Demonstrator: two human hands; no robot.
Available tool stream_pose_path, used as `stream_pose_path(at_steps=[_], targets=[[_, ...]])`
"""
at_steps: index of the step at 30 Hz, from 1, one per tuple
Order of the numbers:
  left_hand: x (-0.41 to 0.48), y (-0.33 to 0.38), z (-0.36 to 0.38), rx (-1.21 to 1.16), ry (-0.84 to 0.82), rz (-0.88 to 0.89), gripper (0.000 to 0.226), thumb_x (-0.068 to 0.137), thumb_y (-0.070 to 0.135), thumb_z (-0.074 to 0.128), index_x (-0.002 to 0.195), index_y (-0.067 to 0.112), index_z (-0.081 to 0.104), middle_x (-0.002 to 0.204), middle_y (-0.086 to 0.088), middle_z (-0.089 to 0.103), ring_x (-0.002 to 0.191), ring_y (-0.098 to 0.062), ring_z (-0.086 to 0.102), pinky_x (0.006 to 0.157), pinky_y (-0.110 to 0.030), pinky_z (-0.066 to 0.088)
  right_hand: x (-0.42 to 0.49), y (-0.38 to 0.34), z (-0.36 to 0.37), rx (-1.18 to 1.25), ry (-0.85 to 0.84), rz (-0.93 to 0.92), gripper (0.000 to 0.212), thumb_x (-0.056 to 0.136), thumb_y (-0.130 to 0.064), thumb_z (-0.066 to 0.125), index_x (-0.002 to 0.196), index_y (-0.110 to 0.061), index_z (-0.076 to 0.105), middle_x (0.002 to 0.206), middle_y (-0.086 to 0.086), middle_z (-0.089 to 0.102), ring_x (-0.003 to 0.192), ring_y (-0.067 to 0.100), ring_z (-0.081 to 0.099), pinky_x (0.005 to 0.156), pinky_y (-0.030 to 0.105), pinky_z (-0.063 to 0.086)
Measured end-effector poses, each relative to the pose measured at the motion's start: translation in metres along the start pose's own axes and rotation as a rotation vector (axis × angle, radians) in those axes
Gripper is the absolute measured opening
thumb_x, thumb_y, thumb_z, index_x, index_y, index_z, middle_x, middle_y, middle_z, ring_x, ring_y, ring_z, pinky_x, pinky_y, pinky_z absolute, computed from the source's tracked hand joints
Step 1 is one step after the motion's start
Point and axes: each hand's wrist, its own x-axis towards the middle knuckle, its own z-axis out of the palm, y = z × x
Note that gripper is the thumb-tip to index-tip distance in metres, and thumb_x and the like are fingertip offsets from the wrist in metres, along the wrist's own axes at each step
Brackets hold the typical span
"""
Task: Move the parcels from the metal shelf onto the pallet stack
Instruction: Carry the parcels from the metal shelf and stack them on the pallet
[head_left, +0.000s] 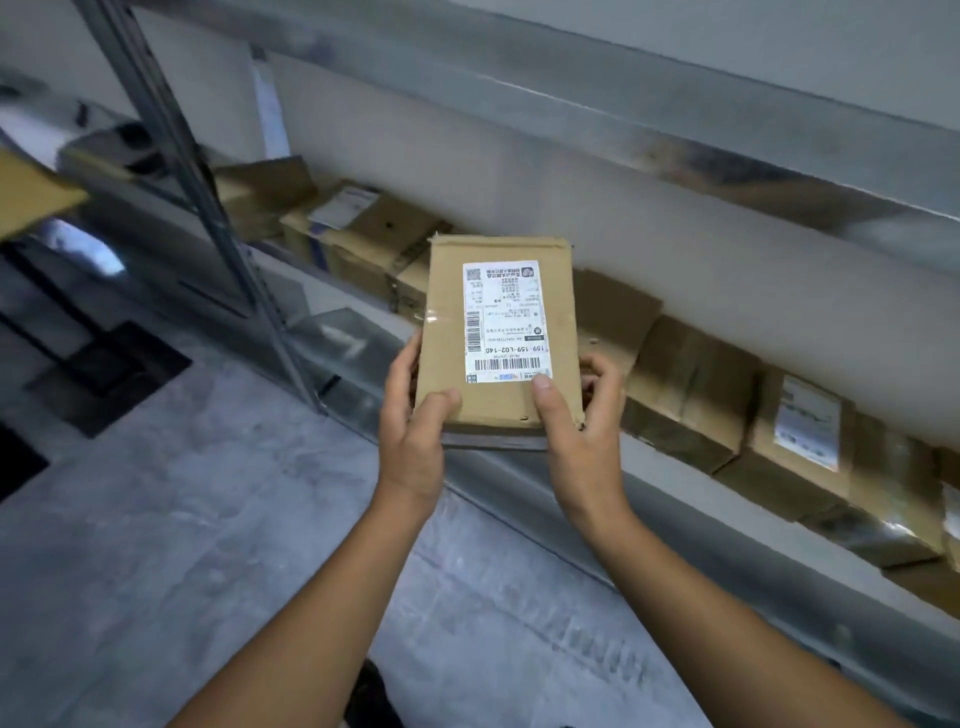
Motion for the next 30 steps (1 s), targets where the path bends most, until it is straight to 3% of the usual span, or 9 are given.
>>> stream_pose_path(at_steps=[4, 7, 13, 16, 19, 22, 25, 27, 30], targets=[[0.035, 0.022, -0.097, 0.007, 0.146, -0.012, 0.062, 0.089, 0.05, 0.071, 0.145, 0.03, 0.053, 0.132, 0.009, 0.069, 0.123, -0.012, 0.066, 0.096, -0.03, 0.057, 0.001, -0.016, 0.109, 0.026, -0.141, -0.057, 0.072, 0.08, -0.071, 0.062, 0.144, -0.042, 0.045, 0.134, -0.006, 0.043, 0.114, -0.017, 0.046, 0.088, 0.0, 0.04], [0.055, 0.038, -0.166, 0.016, 0.25, -0.015, 0.057, 0.092, 0.046, 0.072, 0.144, 0.032, 0.055, 0.132, 0.008, 0.069, 0.123, -0.014, 0.067, 0.102, -0.039, 0.057, -0.006, -0.03, 0.186, 0.056, -0.233, -0.067, 0.064, 0.079, -0.072, 0.061, 0.138, -0.054, 0.043, 0.134, -0.01, 0.042, 0.121, -0.017, 0.044, 0.091, 0.0, 0.039], [0.075, 0.062, -0.267, 0.037, 0.421, 0.003, 0.052, 0.092, 0.047, 0.071, 0.141, 0.04, 0.056, 0.133, 0.012, 0.068, 0.125, -0.013, 0.064, 0.105, -0.046, 0.054, -0.014, -0.052, 0.295, 0.092, -0.401, -0.099, 0.068, 0.082, -0.069, 0.063, 0.144, -0.046, 0.045, 0.135, -0.006, 0.043, 0.117, -0.016, 0.05, 0.091, 0.005, 0.046], [0.082, 0.067, -0.303, 0.027, 0.503, -0.003, 0.054, 0.091, 0.049, 0.072, 0.142, 0.041, 0.055, 0.135, 0.012, 0.067, 0.128, -0.014, 0.063, 0.106, -0.046, 0.053, -0.012, -0.059, 0.335, 0.076, -0.489, -0.098, 0.057, 0.081, -0.07, 0.063, 0.134, -0.06, 0.044, 0.134, -0.008, 0.044, 0.117, -0.011, 0.053, 0.094, 0.015, 0.052], [0.091, 0.066, -0.331, 0.02, 0.572, 0.002, 0.056, 0.088, 0.054, 0.072, 0.141, 0.044, 0.055, 0.133, 0.015, 0.068, 0.125, -0.011, 0.064, 0.094, -0.031, 0.057, -0.006, -0.06, 0.375, 0.068, -0.56, -0.078, 0.049, 0.08, -0.073, 0.06, 0.126, -0.069, 0.042, 0.136, -0.008, 0.044, 0.12, -0.006, 0.053, 0.098, 0.026, 0.056], [0.102, 0.066, -0.359, 0.016, 0.66, 0.004, 0.058, 0.085, 0.056, 0.073, 0.14, 0.045, 0.056, 0.131, 0.014, 0.068, 0.121, -0.01, 0.066, 0.085, -0.022, 0.058, 0.0, -0.057, 0.421, 0.081, -0.612, -0.058, 0.048, 0.082, -0.074, 0.058, 0.127, -0.067, 0.044, 0.135, -0.013, 0.043, 0.119, -0.005, 0.054, 0.101, 0.035, 0.057], [0.123, 0.069, -0.389, 0.035, 0.753, 0.005, 0.066, 0.083, 0.057, 0.074, 0.144, 0.042, 0.053, 0.135, 0.01, 0.067, 0.123, -0.013, 0.066, 0.094, -0.033, 0.059, 0.01, -0.057, 0.469, 0.105, -0.686, -0.052, 0.054, 0.083, -0.072, 0.059, 0.135, -0.057, 0.047, 0.134, -0.012, 0.046, 0.121, 0.001, 0.056, 0.104, 0.044, 0.055], [0.142, 0.076, -0.408, 0.067, 0.798, 0.019, 0.067, 0.083, 0.058, 0.074, 0.144, 0.042, 0.052, 0.137, 0.01, 0.066, 0.127, -0.015, 0.063, 0.101, -0.04, 0.055, 0.021, -0.059, 0.499, 0.126, -0.729, -0.052, 0.058, 0.084, -0.072, 0.06, 0.137, -0.053, 0.047, 0.137, -0.007, 0.05, 0.123, 0.001, 0.056, 0.105, 0.039, 0.053], [0.176, 0.083, -0.433, 0.107, 0.848, 0.036, 0.064, 0.086, 0.055, 0.073, 0.145, 0.042, 0.052, 0.135, 0.013, 0.066, 0.127, -0.012, 0.063, 0.099, -0.035, 0.055, 0.042, -0.066, 0.544, 0.144, -0.785, -0.05, 0.045, 0.085, -0.07, 0.06, 0.127, -0.065, 0.045, 0.131, -0.015, 0.047, 0.111, -0.02, 0.052, 0.087, 0.005, 0.045]])
